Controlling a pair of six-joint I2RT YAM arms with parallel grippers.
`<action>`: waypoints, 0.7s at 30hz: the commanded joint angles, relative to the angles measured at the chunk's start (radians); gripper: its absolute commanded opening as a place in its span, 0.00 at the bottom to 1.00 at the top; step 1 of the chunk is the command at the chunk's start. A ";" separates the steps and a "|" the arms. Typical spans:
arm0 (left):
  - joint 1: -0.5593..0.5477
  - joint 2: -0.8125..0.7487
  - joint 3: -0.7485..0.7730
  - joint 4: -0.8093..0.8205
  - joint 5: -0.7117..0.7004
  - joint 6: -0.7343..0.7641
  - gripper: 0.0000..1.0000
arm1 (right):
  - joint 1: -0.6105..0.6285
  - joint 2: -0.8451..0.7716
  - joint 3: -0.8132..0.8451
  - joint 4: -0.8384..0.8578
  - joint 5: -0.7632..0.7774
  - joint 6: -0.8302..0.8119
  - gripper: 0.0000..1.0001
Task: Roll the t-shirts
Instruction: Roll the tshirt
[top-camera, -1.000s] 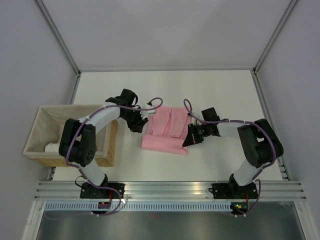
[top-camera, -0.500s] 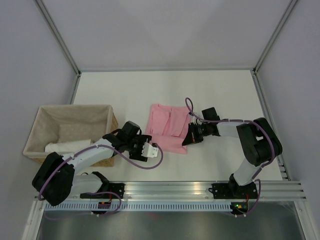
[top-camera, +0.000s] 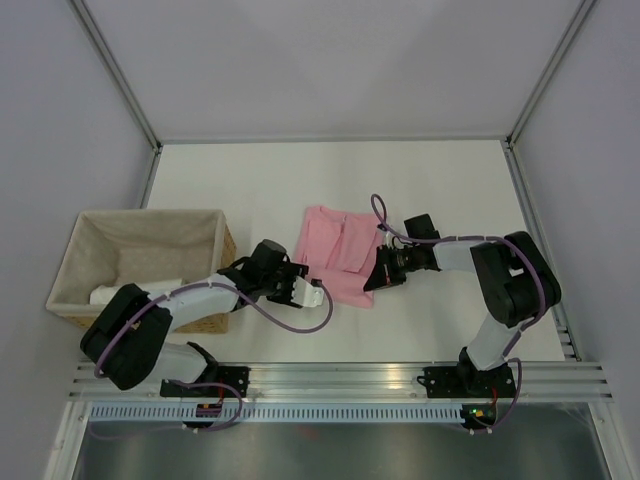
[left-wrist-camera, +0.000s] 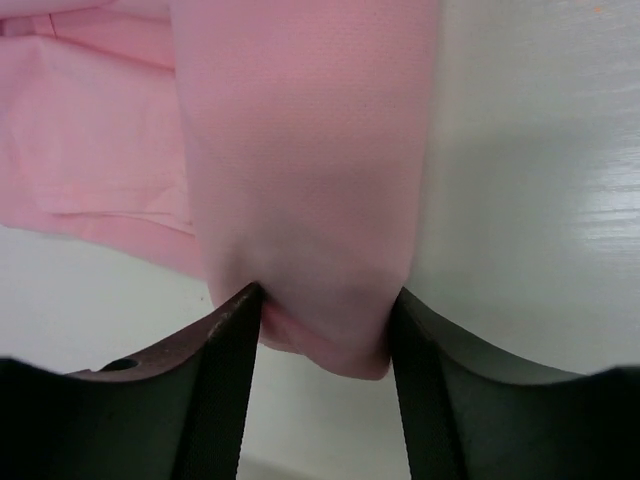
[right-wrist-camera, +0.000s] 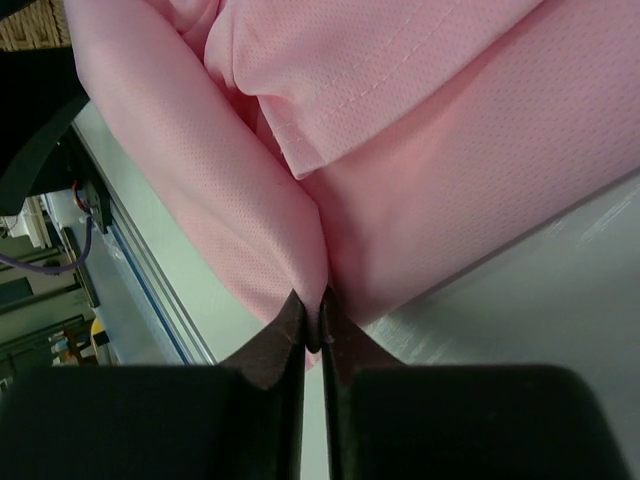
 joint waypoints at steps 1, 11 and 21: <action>-0.003 0.084 0.000 -0.028 -0.035 0.047 0.58 | -0.018 0.025 0.043 -0.043 0.022 -0.072 0.16; 0.012 0.137 0.178 -0.280 0.023 -0.027 0.02 | -0.033 -0.195 0.143 -0.214 0.151 -0.310 0.46; 0.098 0.248 0.474 -0.674 0.284 -0.078 0.02 | 0.293 -0.639 -0.143 -0.039 0.438 -0.783 0.63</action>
